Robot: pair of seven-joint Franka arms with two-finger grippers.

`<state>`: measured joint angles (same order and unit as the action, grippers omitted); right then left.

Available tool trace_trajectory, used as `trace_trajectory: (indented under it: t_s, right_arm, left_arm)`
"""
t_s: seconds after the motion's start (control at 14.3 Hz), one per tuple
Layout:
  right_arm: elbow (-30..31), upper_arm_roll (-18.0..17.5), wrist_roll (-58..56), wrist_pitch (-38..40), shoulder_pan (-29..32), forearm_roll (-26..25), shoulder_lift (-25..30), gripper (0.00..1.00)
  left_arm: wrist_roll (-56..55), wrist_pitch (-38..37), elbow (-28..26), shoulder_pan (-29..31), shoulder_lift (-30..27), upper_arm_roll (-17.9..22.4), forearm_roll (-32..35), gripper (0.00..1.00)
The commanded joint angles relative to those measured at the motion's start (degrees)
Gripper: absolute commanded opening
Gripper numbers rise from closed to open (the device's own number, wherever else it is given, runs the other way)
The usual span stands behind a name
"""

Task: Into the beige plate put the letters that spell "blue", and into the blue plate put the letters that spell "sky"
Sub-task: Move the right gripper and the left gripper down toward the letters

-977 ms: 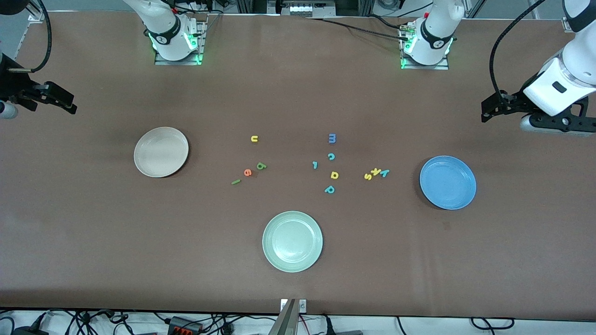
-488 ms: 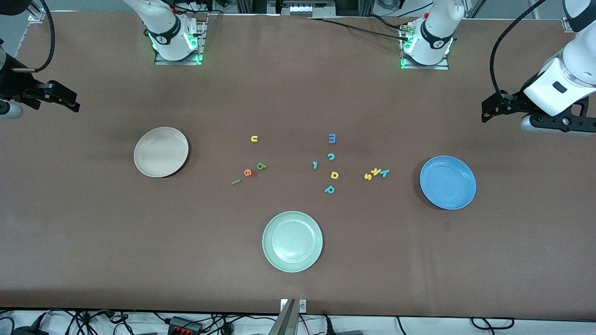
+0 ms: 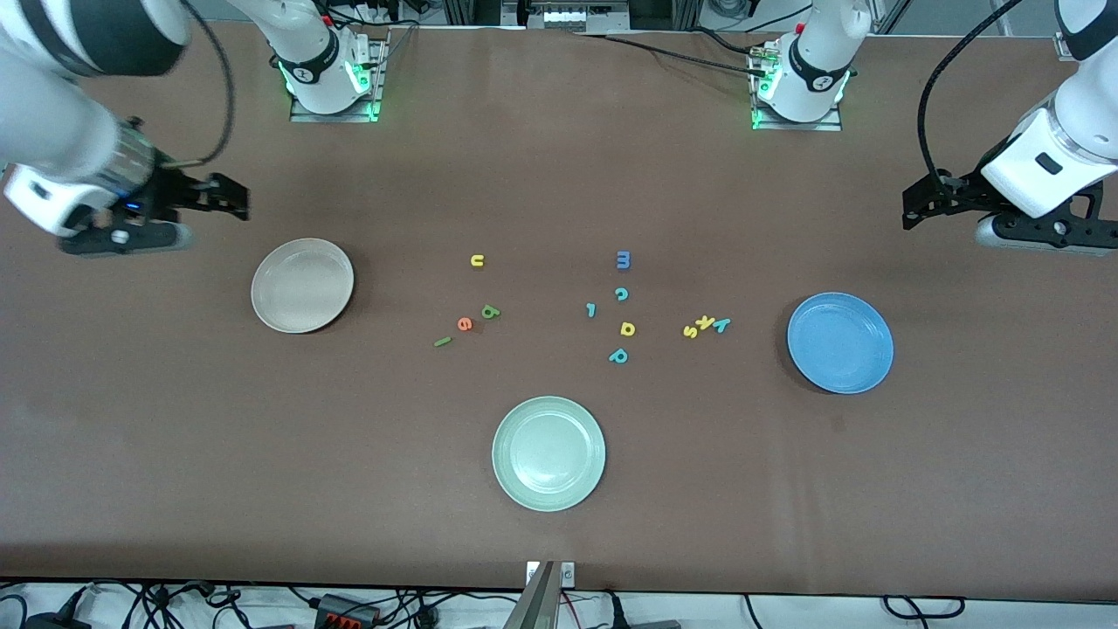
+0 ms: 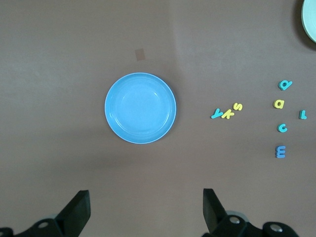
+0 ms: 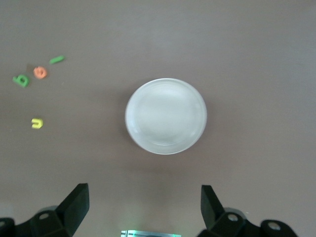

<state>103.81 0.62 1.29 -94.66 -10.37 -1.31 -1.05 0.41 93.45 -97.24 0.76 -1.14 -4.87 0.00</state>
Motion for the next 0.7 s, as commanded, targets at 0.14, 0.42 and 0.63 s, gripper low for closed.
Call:
trace_trajectory:
  t_s: [0.14, 0.42, 0.63]
  right_arm:
    - [0.1, 0.4, 9.5, -3.8, -9.6, 0.8, -5.6, 1.00]
    - [0.0, 0.3, 11.4, -5.4, -11.5, 1.6, -7.3, 1.00]
    - [-0.4, 0.4, 11.4, -6.4, -11.9, 4.4, -8.9, 1.00]
  left_arm:
    - [-0.2, -1.2, 1.4, -0.5, 0.3, 0.0, -0.3, 1.00]
    - [-0.2, -1.2, 1.4, -0.5, 0.3, 0.0, -0.3, 1.00]
    - [-0.2, -1.2, 1.4, -0.5, 0.3, 0.0, -0.3, 1.00]
